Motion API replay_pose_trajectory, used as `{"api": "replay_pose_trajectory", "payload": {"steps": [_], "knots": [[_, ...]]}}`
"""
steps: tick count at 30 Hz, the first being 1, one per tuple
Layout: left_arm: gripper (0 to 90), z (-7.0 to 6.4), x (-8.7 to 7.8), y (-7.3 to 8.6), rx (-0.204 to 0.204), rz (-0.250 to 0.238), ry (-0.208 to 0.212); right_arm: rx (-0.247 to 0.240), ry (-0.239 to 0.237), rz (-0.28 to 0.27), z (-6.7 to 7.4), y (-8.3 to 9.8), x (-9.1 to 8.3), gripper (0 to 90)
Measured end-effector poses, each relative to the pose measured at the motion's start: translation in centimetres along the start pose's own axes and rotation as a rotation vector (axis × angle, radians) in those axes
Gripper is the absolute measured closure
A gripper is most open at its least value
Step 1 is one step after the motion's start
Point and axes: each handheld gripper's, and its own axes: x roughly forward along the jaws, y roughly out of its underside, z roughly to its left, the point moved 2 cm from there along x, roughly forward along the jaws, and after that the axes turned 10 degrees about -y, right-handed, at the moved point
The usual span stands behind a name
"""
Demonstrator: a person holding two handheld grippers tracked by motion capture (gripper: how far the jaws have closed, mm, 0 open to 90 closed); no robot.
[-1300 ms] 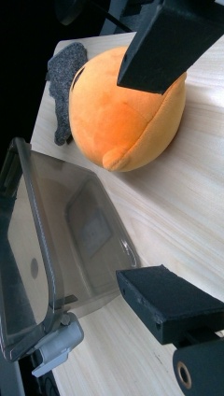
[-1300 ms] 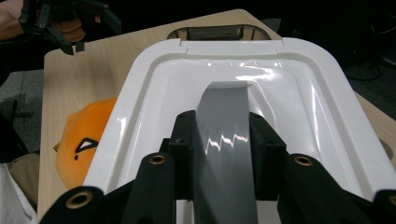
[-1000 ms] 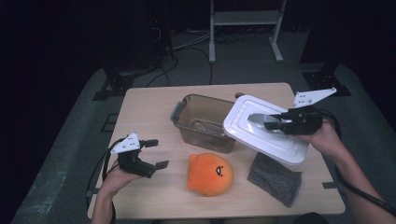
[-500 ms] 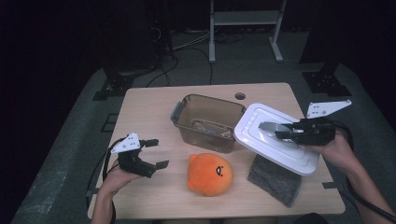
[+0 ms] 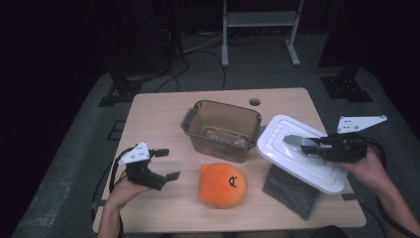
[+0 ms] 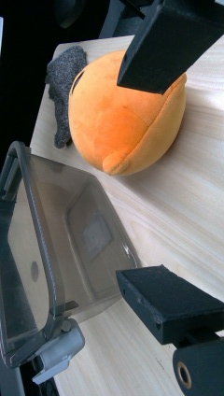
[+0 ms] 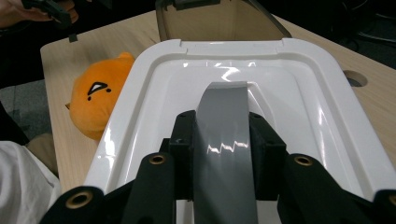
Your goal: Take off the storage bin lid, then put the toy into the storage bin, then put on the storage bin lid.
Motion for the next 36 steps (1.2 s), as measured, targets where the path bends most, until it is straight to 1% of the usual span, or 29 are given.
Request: {"api": "replay_pose_trajectory", "payload": {"steps": [6,8,12,15,18,22,24,26,29,33,36], "knots": [[7.0,0.0,0.0,-0.2,0.002,-0.004,-0.001,0.019,0.01,-0.003,0.1,1.5,-0.3,66.1],[7.0,-0.1,0.0,-0.2,0.01,-0.001,0.002,0.028,0.012,-0.002,0.0,1.8,-0.5,66.1],[7.0,-0.1,0.0,-0.2,0.008,0.0,0.001,0.037,0.02,-0.006,0.1,2.4,-0.8,66.1],[7.0,-0.3,0.2,-0.3,0.007,-0.004,0.007,0.039,0.02,-0.01,0.1,2.5,-0.9,66.1],[7.0,-0.3,0.3,-0.2,0.007,0.008,0.005,0.041,0.02,0.0,0.2,2.8,-1.0,66.1],[7.0,-0.2,0.2,-0.4,0.011,-0.004,0.004,0.053,0.029,0.002,0.0,3.5,-1.0,66.1],[7.0,-0.1,0.2,-0.3,0.007,-0.009,0.005,0.065,0.03,-0.002,-0.2,4.2,-0.8,66.1],[7.0,0.0,0.2,-0.3,0.009,-0.002,0.005,0.08,0.035,0.006,-0.4,4.7,-0.6,66.1],[7.0,0.2,0.1,-0.3,0.005,-0.012,0.003,0.094,0.034,0.014,-0.7,5.3,-0.2,66.1],[7.0,0.1,0.1,-0.5,0.01,-0.014,0.005,0.112,0.031,0.035,-0.9,6.2,0.7,66.1],[7.0,0.0,0.1,-0.5,0.012,-0.014,0.007,0.121,0.03,0.036,-1.0,6.8,1.2,66.1]]}}
